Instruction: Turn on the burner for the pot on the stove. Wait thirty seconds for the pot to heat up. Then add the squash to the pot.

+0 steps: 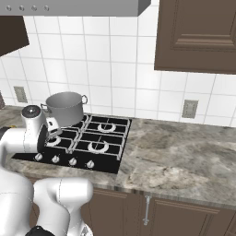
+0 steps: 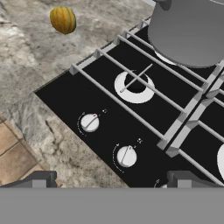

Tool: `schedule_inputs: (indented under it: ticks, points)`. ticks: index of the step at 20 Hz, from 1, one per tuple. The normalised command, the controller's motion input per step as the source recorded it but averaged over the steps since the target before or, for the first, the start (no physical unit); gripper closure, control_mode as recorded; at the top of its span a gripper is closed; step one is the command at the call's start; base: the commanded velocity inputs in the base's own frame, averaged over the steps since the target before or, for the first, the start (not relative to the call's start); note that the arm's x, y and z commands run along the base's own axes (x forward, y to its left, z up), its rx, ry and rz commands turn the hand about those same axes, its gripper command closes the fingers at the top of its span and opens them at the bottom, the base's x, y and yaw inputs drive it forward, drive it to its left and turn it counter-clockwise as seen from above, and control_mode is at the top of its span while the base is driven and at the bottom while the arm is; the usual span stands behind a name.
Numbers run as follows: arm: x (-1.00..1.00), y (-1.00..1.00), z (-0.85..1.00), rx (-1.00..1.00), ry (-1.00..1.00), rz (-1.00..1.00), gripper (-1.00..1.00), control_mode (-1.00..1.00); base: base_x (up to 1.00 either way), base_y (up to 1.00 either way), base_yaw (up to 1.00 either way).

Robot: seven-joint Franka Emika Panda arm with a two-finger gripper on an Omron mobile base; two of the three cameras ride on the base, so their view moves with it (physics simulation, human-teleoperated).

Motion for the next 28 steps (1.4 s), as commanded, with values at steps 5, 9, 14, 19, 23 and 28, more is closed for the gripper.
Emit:
schedule_inputs:
  ticks: [5, 9, 14, 19, 23, 28]
  points:
    - [0.00, 0.00, 0.00, 0.00, 0.00, 0.00, -1.00, -1.00, 0.00, 0.00, 0.00]
    - [0.00, 0.00, 0.00, 0.00, 0.00, 0.00, -1.00, -1.00, 0.00, 0.00, 0.00]
    - [0.00, 0.00, 0.00, 0.00, 0.00, 0.00, -1.00, -1.00, 0.00, 0.00, 0.00]
    - [0.00, 0.00, 0.00, 0.00, 0.00, 0.00, -1.00, -1.00, 0.00, 0.00, 0.00]
    - [0.00, 0.00, 0.00, 0.00, 0.00, 0.00, -1.00, -1.00, 0.00, 0.00, 0.00]
    - [0.00, 0.00, 0.00, 0.00, 0.00, 0.00, -1.00, -1.00, 0.00, 0.00, 0.00]
